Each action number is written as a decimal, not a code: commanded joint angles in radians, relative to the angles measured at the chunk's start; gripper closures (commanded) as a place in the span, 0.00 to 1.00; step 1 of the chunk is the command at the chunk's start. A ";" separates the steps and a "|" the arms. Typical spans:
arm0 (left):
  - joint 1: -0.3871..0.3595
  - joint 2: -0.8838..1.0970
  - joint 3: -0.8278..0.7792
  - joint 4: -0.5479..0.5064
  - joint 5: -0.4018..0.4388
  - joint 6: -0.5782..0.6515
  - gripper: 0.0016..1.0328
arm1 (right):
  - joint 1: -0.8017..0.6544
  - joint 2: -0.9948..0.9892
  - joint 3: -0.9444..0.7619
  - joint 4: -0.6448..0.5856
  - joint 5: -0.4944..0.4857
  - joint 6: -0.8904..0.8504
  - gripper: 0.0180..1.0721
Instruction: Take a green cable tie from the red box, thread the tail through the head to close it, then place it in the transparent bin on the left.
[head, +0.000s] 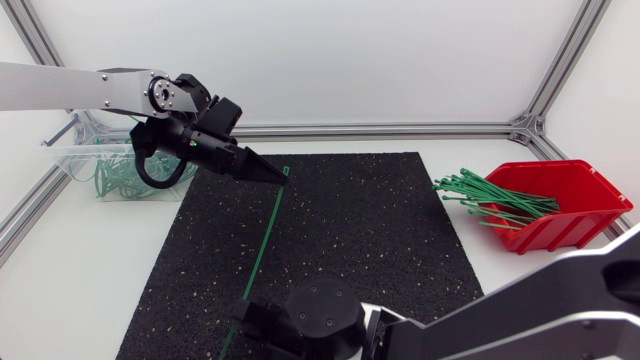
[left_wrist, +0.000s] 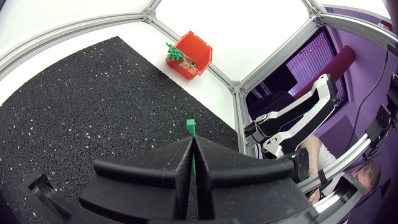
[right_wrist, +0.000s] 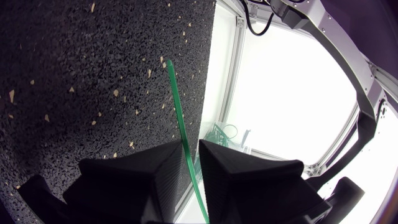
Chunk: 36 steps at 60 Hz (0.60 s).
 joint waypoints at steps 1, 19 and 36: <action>-0.008 -0.002 0.026 -0.022 0.000 0.025 0.97 | 0.000 -0.039 0.011 -0.036 0.011 0.047 0.79; -0.012 -0.010 0.018 -0.027 0.000 0.025 0.97 | -0.012 -0.119 0.040 -0.188 0.012 0.242 0.84; -0.018 -0.014 -0.011 -0.027 -0.001 0.031 0.97 | -0.012 -0.139 0.034 -0.194 0.000 0.319 0.95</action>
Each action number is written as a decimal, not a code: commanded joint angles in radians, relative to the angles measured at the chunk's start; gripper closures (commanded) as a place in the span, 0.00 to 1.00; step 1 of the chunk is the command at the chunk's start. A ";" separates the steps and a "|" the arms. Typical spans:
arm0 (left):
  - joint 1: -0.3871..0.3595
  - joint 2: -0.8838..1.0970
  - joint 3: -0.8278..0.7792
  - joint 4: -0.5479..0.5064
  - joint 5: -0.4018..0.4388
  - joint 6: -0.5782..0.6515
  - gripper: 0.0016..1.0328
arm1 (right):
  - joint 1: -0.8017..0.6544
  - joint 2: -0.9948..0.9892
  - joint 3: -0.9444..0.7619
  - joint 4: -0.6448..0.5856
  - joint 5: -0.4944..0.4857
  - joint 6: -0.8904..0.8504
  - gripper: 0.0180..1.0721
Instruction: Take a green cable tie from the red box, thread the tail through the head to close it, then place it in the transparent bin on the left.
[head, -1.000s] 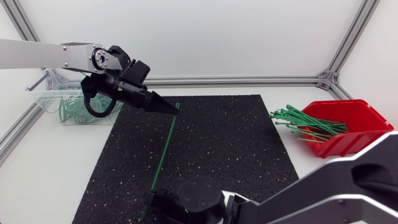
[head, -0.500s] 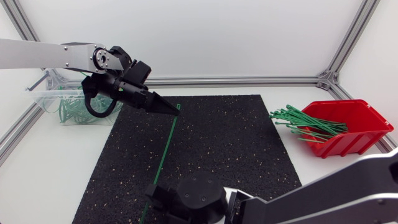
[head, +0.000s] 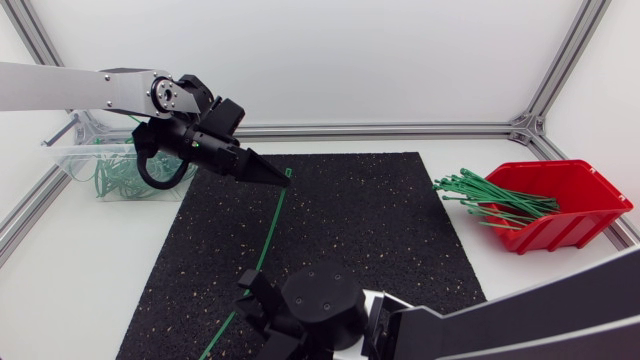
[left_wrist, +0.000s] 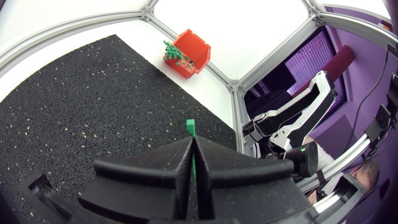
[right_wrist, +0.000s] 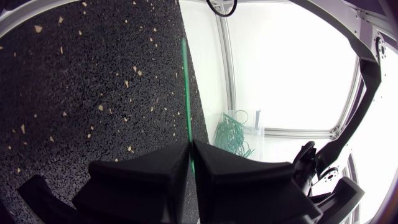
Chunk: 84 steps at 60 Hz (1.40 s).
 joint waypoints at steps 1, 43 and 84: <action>-0.009 -0.014 -0.012 -0.016 -0.001 0.032 0.97 | -0.004 -0.025 0.007 -0.013 0.002 0.036 0.95; -0.017 -0.035 -0.061 0.027 -0.001 0.036 0.97 | -0.019 -0.065 0.048 -0.177 0.002 0.380 0.87; -0.015 -0.003 -0.040 0.041 -0.002 0.032 0.97 | 0.078 0.002 0.059 -0.177 0.060 0.319 0.80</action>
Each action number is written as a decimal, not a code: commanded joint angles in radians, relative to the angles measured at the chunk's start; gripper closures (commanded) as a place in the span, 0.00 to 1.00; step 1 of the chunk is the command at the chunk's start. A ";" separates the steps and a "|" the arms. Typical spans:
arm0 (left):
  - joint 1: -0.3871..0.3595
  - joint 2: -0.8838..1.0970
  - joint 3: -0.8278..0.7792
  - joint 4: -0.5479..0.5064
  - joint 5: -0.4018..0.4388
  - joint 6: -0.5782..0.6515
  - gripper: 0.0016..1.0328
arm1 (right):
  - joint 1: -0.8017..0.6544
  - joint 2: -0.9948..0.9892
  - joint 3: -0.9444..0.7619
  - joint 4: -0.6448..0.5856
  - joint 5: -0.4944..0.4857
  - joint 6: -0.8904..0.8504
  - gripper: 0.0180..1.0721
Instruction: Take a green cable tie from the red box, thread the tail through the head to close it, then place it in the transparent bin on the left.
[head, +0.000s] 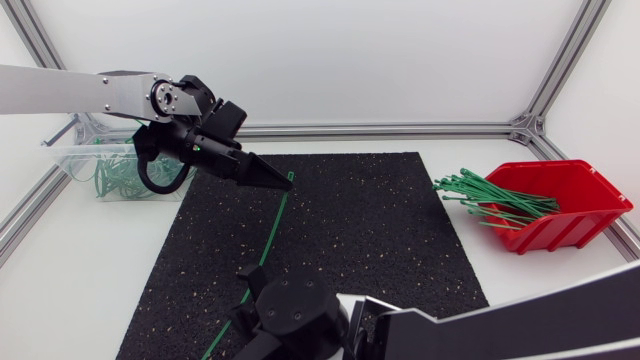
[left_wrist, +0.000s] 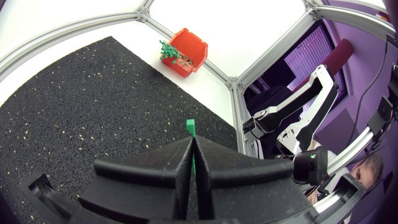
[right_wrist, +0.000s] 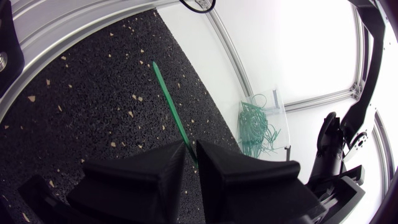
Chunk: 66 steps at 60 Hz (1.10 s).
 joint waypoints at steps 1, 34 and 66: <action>0.002 0.025 0.000 0.001 0.002 0.024 0.97 | 0.023 0.024 -0.006 0.005 0.007 -0.016 0.81; 0.002 0.039 0.011 0.001 -0.001 0.021 0.97 | 0.079 0.029 -0.028 0.018 0.032 -0.006 0.83; 0.005 0.005 -0.010 0.013 -0.004 0.018 0.97 | -0.098 -0.022 0.169 -0.364 -0.180 0.334 0.95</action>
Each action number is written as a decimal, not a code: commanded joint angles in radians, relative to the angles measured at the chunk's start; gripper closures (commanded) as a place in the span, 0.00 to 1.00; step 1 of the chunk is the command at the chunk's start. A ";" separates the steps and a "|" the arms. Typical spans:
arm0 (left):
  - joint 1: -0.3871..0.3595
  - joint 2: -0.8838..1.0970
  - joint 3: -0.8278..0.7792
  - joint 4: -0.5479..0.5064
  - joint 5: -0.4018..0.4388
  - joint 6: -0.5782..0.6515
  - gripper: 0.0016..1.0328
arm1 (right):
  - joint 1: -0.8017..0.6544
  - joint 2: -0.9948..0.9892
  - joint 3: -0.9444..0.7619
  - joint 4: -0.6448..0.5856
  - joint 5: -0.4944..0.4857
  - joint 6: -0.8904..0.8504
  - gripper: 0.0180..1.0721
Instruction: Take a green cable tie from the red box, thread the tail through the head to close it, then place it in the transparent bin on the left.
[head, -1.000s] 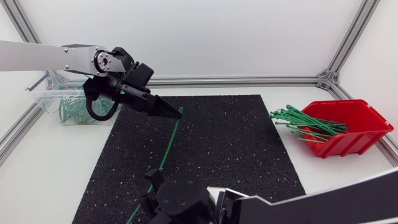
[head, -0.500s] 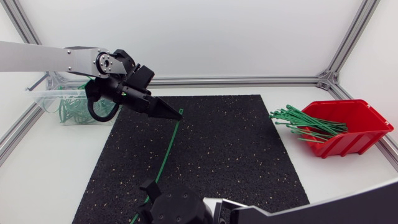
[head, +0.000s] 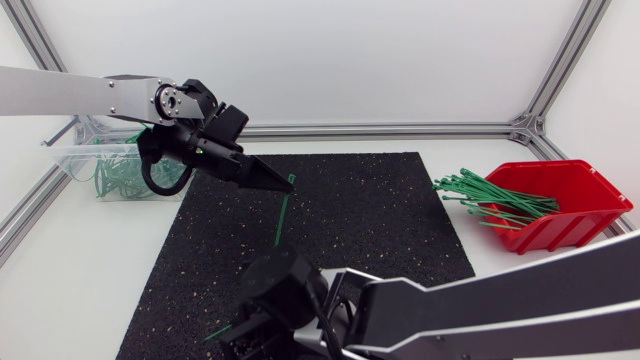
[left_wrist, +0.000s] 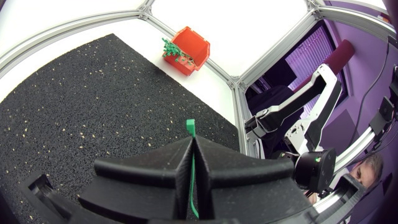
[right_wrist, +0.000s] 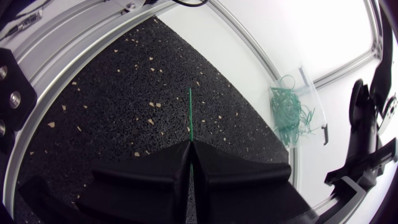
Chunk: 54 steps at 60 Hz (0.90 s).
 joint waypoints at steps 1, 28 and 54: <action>0.005 -0.017 -0.010 0.002 0.003 0.019 0.97 | -0.043 -0.024 0.054 -0.075 -0.048 0.109 0.95; -0.002 -0.234 -0.191 0.280 0.003 -0.211 0.97 | -0.272 -0.138 0.309 -0.727 -0.553 0.504 0.95; -0.054 -0.351 -0.349 0.501 0.003 -0.405 0.97 | -0.404 -0.264 0.378 -1.040 -0.739 0.575 0.95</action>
